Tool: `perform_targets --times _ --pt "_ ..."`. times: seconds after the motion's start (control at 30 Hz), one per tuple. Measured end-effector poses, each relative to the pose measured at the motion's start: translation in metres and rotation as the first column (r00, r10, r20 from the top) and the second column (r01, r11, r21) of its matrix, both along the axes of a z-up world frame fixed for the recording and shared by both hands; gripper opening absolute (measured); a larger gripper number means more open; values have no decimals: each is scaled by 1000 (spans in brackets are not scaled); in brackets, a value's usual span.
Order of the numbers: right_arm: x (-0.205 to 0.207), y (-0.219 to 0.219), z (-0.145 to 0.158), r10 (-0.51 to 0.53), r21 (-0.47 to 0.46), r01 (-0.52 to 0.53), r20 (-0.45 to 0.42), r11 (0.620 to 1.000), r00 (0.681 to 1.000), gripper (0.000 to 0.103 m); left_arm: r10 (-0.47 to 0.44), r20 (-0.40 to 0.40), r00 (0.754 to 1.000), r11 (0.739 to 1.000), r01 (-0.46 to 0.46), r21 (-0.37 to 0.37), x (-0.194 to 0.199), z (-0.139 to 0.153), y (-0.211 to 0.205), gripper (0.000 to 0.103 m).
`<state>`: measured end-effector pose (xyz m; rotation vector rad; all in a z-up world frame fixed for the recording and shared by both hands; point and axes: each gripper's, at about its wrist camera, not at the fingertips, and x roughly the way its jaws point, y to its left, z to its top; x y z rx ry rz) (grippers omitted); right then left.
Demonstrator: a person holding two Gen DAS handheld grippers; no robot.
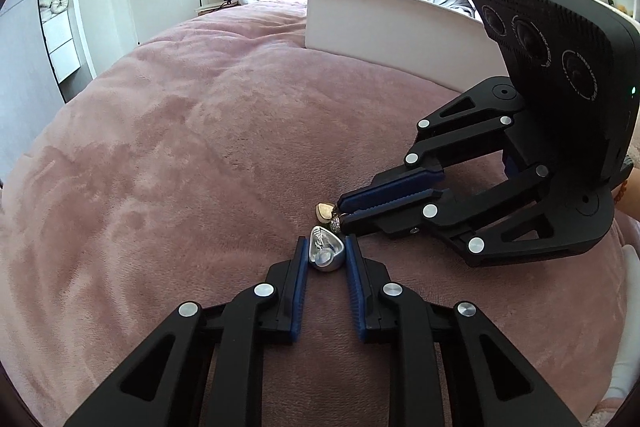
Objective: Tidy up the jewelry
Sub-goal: 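Carry both heart charms over the white box with both tools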
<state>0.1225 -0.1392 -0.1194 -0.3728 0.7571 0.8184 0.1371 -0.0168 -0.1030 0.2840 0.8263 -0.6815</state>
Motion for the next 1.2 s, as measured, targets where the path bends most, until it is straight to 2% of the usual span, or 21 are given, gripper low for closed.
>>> perform_targets --times 0.33,0.73,0.97,1.2 --pt "-6 -19 24 -38 64 37 5 997 999 8 77 55 995 997 -79 23 -12 18 1 23" --pt "-9 -61 78 -122 152 106 98 983 988 8 150 106 983 985 -158 66 -22 48 -15 23" --pt "-6 -95 115 -195 237 157 143 959 970 8 137 173 975 983 -155 95 -19 87 -42 23" --pt "-8 -135 147 -269 326 204 169 923 948 8 144 230 963 983 -166 82 -6 132 -70 23"
